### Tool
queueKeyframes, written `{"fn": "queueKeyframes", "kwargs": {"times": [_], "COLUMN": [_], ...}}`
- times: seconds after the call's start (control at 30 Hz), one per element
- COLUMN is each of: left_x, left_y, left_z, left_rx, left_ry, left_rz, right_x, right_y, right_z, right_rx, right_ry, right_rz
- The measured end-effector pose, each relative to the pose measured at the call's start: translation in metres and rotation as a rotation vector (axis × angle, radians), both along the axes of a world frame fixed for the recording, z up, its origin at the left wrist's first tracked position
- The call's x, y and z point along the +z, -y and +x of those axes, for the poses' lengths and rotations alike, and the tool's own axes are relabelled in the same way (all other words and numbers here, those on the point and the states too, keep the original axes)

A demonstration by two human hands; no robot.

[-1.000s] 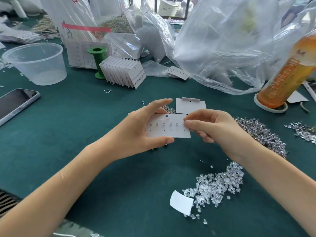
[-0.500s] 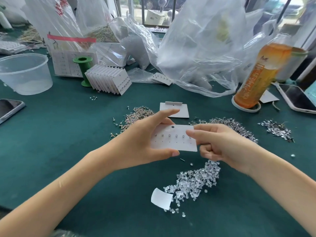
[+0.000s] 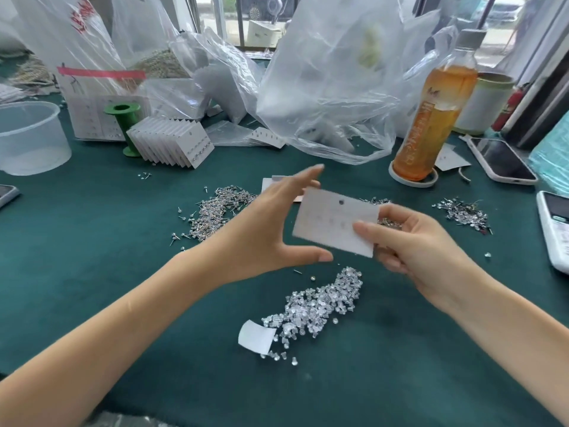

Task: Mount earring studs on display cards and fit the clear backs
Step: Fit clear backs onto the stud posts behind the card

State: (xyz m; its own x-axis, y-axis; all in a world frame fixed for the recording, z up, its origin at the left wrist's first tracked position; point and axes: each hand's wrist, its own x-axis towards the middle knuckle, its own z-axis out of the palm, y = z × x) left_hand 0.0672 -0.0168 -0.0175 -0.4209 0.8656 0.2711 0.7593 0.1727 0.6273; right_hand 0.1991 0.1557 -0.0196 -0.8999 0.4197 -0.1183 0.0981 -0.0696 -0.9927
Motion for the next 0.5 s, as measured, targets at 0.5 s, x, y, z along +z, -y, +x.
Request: {"fn": "queueKeyframes", "kwargs": {"times": [0.5], "left_x": [-0.017], "left_y": [-0.020], "left_z": [0.007], "left_rx": [-0.166], "left_ry": [0.089], "left_rz": [-0.178], "right_x": [-0.017], "right_y": [-0.007], "right_z": [0.021], "right_rx": [-0.224], "right_ry": [-0.225], "right_rz": [0.032]}}
